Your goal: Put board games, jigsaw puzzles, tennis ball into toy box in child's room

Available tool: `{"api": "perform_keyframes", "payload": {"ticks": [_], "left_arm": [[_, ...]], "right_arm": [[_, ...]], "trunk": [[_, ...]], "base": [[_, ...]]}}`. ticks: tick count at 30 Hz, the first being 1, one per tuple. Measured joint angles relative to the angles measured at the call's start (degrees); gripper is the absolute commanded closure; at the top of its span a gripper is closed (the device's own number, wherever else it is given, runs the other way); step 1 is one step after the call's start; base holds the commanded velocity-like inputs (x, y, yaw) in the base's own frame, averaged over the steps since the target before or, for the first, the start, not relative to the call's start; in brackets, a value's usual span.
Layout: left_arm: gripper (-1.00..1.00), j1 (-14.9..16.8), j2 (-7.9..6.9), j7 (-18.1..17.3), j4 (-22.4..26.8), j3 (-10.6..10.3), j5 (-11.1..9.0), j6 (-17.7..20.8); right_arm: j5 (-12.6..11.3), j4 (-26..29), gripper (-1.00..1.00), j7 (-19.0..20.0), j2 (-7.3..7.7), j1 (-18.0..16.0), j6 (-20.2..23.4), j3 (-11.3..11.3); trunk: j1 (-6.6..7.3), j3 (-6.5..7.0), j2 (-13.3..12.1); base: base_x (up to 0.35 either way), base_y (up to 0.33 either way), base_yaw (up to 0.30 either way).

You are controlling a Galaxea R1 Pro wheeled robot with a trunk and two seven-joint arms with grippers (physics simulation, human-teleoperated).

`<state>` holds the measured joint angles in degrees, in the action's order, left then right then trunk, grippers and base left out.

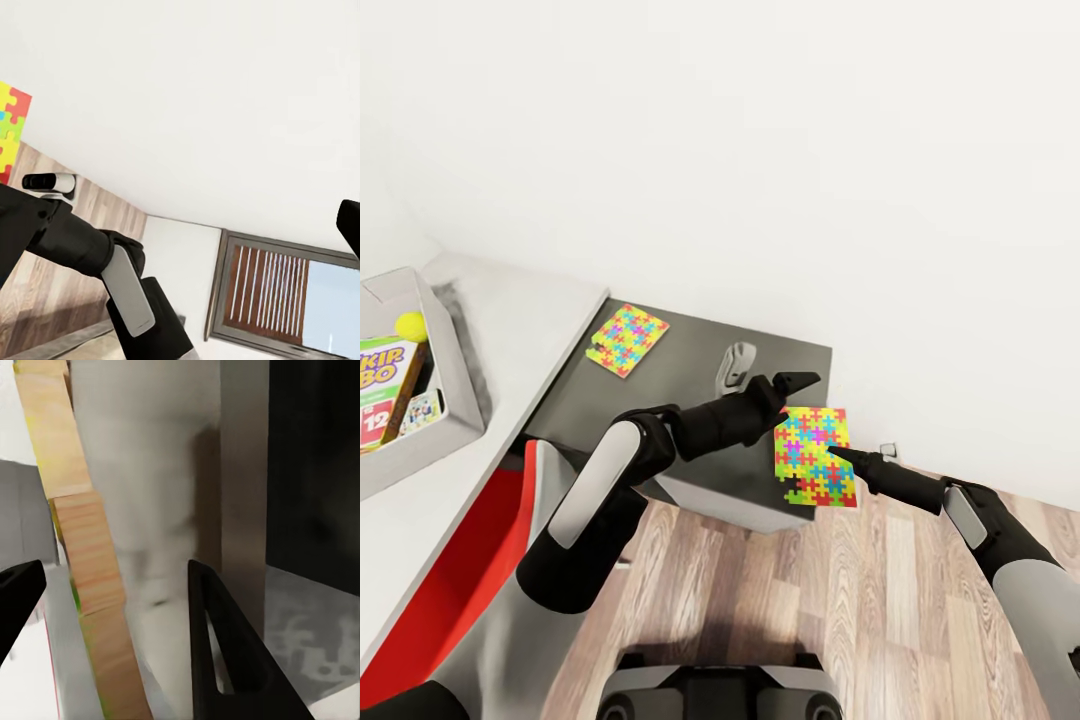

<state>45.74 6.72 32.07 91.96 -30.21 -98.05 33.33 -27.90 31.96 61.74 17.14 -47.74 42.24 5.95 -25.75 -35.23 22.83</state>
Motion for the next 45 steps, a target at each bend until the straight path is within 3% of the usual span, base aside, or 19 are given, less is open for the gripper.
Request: {"api": "perform_keyframes", "payload": {"ticks": [29, 36, 40, 45], "left_arm": [[-1.00, -0.07, -0.22, -0.56, 0.01, 0.34, -0.01, 0.16], [-1.00, -0.21, -0.42, -4.43, 0.01, 0.48, -0.04, 1.08], [-1.00, -0.86, -1.38, -8.52, 0.01, 0.94, -0.04, 2.02], [-1.00, -1.33, -2.14, -10.72, 0.01, 1.83, -0.05, 2.39]], "right_arm": [[0.00, -0.12, 1.00, -0.09, -0.01, 0.00, 0.00, -0.09], [0.00, -0.12, 1.00, -0.09, -0.01, 0.00, 0.00, -0.09], [-0.01, -0.12, 1.00, -0.09, -0.01, 0.00, 0.00, -0.09], [-0.01, -0.12, 1.00, -0.09, -0.01, -0.02, 0.00, -0.06]], "trunk": [[0.00, 2.67, 0.00], [0.00, 3.32, 0.00], [0.00, 3.69, 0.00], [0.00, 4.15, 0.00]], "base": [[0.000, 0.000, -0.068], [0.000, 0.000, -0.068], [0.000, 0.000, -0.068], [0.000, 0.000, -0.068]]}}
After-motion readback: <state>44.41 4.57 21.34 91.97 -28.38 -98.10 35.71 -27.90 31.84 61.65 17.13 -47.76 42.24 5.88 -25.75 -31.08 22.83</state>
